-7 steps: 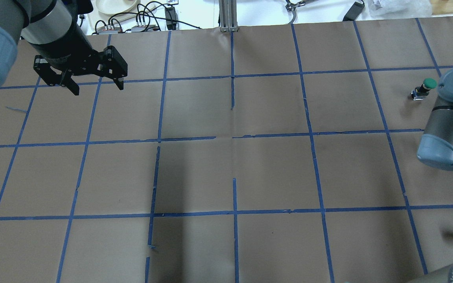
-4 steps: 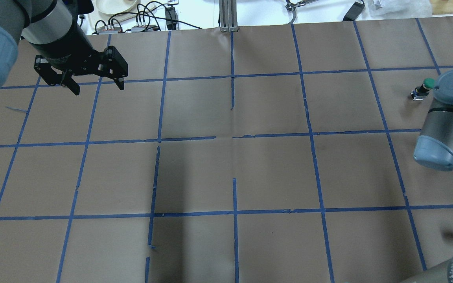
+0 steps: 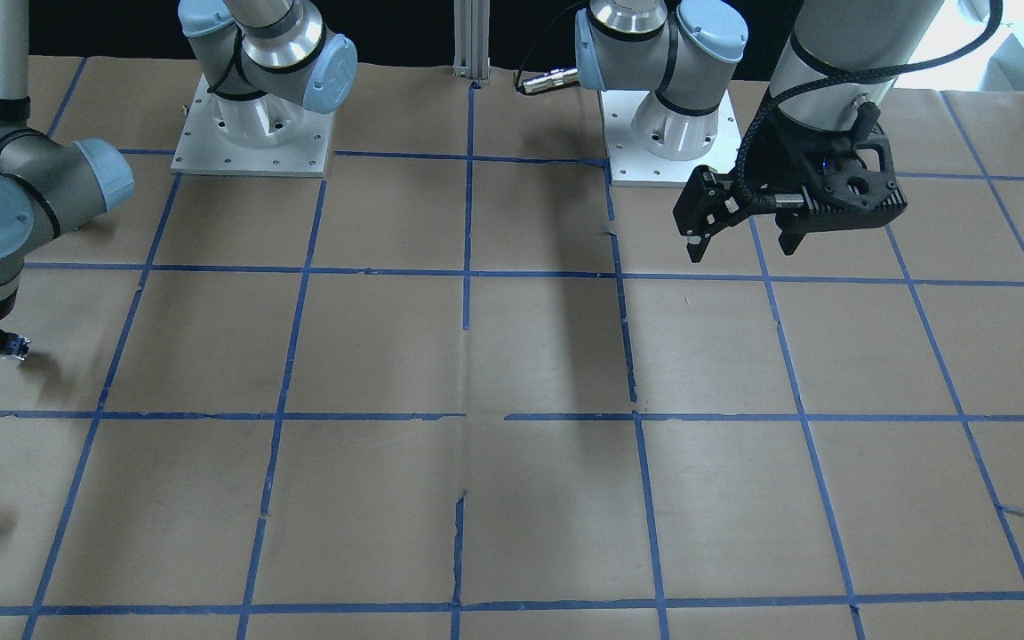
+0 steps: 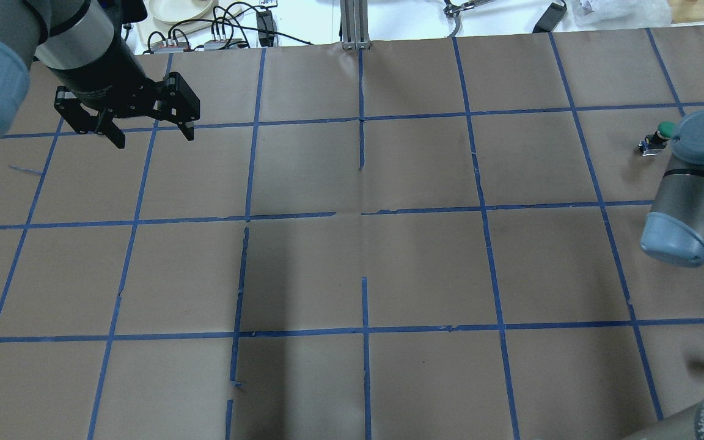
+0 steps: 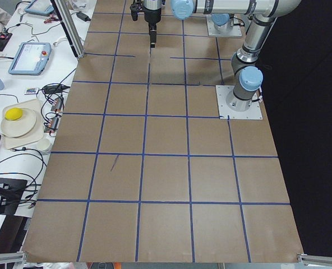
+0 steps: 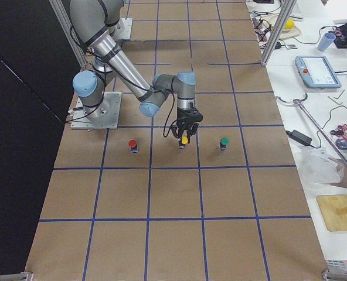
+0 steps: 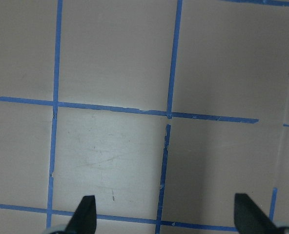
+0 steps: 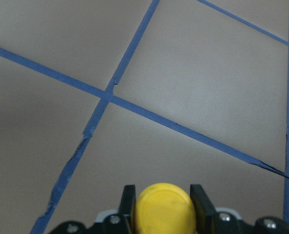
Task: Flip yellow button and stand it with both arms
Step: 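Lower the yellow button upright onto the table with the right gripper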
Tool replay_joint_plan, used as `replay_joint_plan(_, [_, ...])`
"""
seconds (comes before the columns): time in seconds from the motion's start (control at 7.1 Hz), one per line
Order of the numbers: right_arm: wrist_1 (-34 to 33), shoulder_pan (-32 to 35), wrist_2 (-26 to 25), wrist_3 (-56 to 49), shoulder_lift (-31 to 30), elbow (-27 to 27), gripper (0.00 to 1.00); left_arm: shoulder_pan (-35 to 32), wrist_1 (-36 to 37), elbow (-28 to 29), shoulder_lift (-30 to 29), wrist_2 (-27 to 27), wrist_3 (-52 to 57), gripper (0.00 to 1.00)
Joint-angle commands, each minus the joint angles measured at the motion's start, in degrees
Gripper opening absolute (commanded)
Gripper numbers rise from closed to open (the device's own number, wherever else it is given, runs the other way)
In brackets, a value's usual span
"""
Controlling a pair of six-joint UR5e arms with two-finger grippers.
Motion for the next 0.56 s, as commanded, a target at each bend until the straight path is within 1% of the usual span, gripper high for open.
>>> replay_joint_plan(0.0, [-0.02, 0.01, 0.32, -0.03, 0.35, 0.14, 0.26, 0.00, 0.00, 0.00, 0.00, -0.07, 0.02, 1.00])
replay_joint_plan(0.28, [-0.02, 0.01, 0.24, -0.03, 0.53, 0.05, 0.34, 0.00, 0.00, 0.00, 0.00, 0.02, 0.02, 1.00])
replay_joint_plan(0.42, [-0.02, 0.01, 0.32, -0.12, 0.61, 0.05, 0.65, 0.00, 0.00, 0.00, -0.09, 0.02, 0.02, 1.00])
